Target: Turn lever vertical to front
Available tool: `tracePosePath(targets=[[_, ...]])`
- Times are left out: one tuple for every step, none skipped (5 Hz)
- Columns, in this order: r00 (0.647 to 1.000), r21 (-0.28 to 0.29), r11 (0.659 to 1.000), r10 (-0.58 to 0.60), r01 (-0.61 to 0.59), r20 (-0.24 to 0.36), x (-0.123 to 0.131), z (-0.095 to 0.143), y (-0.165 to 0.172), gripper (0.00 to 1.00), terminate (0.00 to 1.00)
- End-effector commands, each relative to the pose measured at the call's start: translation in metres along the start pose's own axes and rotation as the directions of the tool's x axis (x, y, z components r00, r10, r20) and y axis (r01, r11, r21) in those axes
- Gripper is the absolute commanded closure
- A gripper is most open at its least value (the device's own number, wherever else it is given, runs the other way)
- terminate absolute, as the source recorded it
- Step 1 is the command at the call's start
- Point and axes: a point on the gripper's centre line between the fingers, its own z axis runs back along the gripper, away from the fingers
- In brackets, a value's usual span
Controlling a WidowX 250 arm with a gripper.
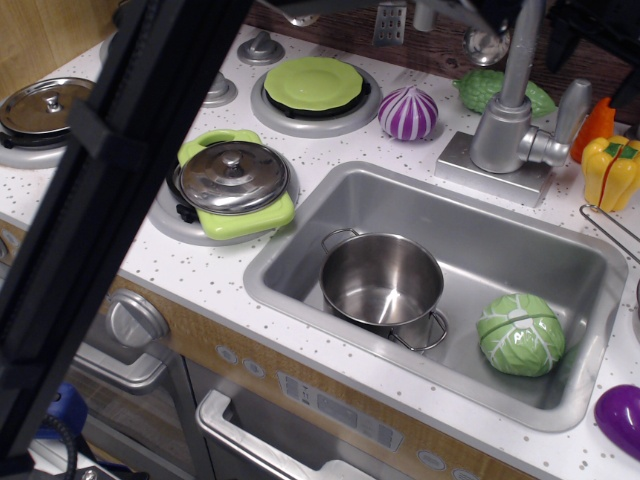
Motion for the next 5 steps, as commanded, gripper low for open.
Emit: tracePosePath(targets=[[0.998,-0.005,0.999,0.041,-0.04,0.049,0.009,0.021,0.005,1.0,0.0],[0.998,-0.049,0.997,0.056,-0.054,0.042,0.002,0.014,0.002,1.0,0.0],[0.996,-0.06,0.995,0.086,-0.084,0.025,-0.005,0.016,-0.007,1.0,0.0],[0.993,-0.071,0.991,0.114,-0.114,-0.007,-0.013,0.021,-0.018,1.0,0.0],[0.99,-0.05,0.988,0.142,-0.143,-0.023,-0.025,0.029,-0.023,1.0,0.0]])
